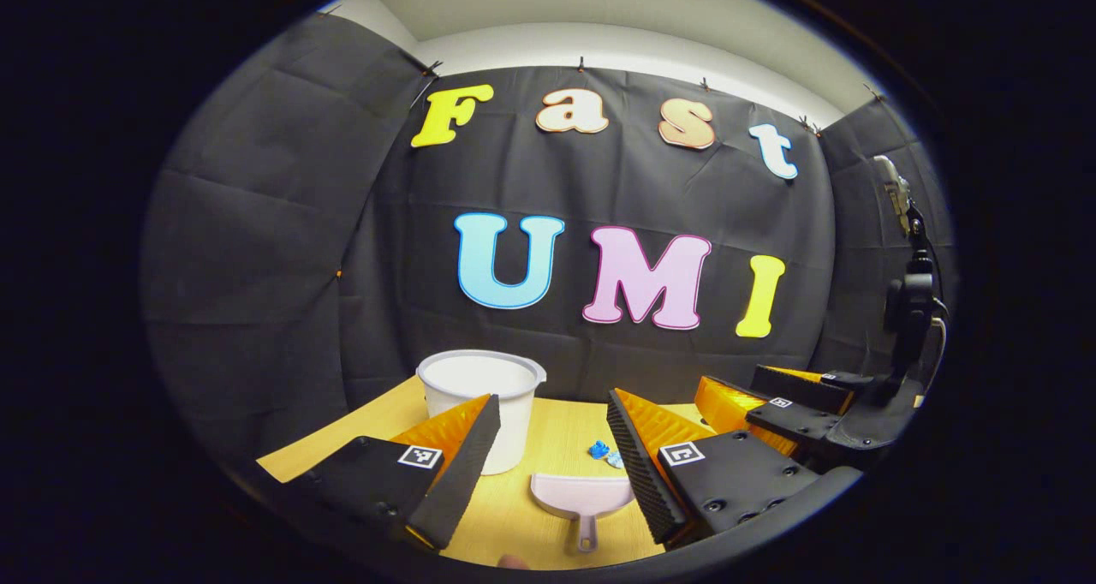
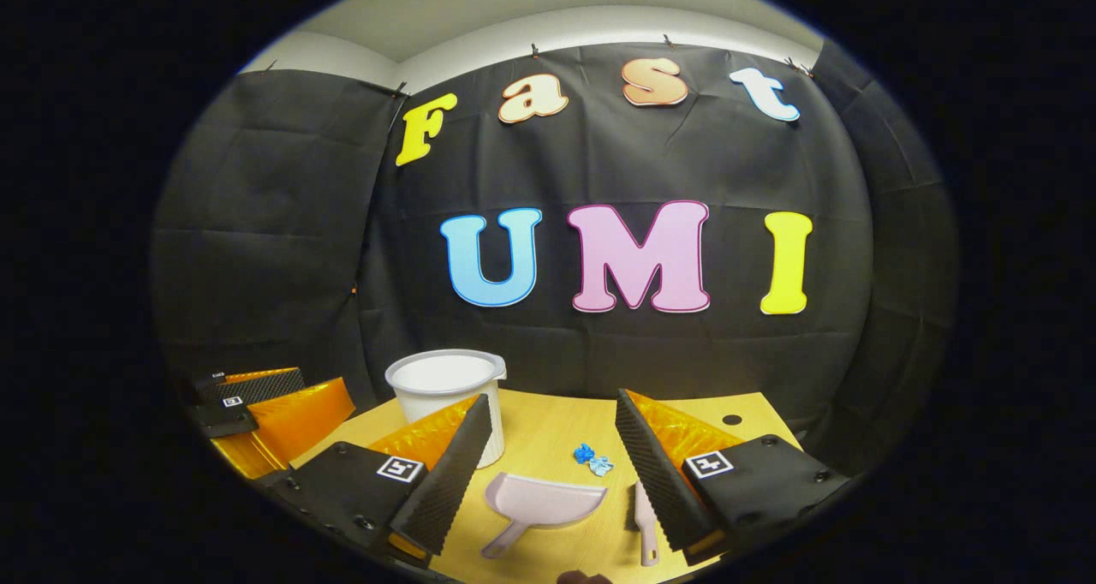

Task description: Pick up the small broom and dustpan from the desktop, sweep the trash into the dustpan with the broom, and then empty the trash into the garbage bin.

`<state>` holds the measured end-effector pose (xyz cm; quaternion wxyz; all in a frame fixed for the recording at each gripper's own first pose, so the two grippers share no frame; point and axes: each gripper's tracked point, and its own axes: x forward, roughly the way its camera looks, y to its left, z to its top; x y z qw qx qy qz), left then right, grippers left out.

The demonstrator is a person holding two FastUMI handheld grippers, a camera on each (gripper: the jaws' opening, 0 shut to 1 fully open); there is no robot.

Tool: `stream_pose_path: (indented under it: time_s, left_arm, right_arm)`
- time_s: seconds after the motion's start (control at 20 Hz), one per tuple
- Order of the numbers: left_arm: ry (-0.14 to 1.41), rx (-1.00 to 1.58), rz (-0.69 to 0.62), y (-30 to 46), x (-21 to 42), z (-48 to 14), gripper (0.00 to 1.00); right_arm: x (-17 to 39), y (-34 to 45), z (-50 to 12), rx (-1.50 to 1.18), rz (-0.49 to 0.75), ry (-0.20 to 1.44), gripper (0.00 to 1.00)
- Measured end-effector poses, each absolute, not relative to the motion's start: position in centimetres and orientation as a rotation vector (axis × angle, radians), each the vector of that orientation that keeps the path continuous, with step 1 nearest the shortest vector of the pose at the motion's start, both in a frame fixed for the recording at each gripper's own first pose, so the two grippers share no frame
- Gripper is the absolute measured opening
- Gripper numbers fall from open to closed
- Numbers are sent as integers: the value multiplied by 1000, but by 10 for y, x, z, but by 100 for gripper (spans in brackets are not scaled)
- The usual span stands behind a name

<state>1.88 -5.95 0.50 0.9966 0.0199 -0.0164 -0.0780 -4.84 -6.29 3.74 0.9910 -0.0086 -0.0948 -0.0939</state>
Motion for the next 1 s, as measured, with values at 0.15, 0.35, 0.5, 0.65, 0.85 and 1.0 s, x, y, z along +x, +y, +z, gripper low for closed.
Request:
stream_pose_path:
  time_s: [0.15,0.35,0.5,0.65,0.85,1.0]
  left_arm:
    - [-20,31,-201,-66,24,-1,77]
    - [4,22,-247,-68,37,-7,75]
    - [5,60,-268,-61,42,-13,75]
    - [4,77,-299,-52,38,-21,75]
    - [24,47,-358,-49,34,-40,75]
    - [40,-12,-387,-51,38,-43,75]
  right_arm:
    - [-58,-70,47,-18,-224,-236,95]
    - [-69,-83,56,-51,-307,-286,95]
    - [-76,-83,48,-82,-353,-267,94]
    - [-98,-93,57,-106,-455,-312,95]
    - [-111,-91,52,-123,-533,-293,95]
    - [-122,-86,57,-176,-552,-289,92]
